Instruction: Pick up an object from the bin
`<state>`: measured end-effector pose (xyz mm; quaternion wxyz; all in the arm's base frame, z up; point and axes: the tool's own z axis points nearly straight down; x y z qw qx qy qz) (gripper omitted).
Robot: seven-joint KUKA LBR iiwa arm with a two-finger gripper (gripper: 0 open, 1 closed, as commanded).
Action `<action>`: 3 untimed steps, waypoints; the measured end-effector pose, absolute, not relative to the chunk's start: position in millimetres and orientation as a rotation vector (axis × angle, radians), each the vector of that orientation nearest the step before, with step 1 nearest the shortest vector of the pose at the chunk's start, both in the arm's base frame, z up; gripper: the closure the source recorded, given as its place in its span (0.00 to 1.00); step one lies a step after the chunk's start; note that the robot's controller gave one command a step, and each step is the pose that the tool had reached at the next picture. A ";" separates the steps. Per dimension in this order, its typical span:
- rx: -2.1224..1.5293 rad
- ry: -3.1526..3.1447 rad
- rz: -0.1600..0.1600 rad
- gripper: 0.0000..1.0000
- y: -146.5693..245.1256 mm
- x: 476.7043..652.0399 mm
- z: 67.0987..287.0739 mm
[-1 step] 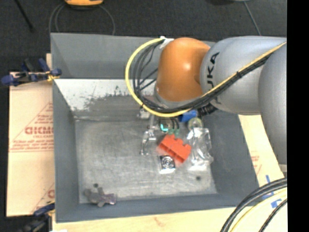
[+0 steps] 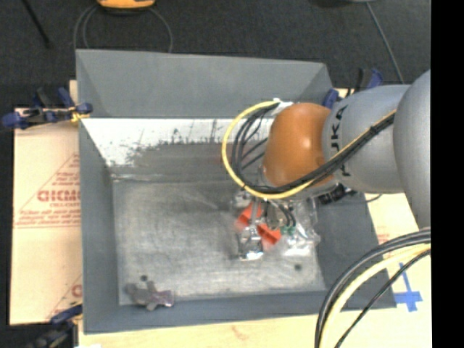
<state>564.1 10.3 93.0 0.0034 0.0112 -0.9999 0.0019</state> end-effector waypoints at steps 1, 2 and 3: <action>-0.020 -3.141 -0.011 0.00 -42.1 610.4 75.8; -0.018 -3.165 -0.004 1.00 -42.2 614.0 79.0; 0.381 -3.129 0.007 1.00 -80.7 578.9 244.4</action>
Offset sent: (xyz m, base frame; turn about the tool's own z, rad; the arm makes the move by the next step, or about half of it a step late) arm 0.0424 -0.0524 -0.0230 0.0291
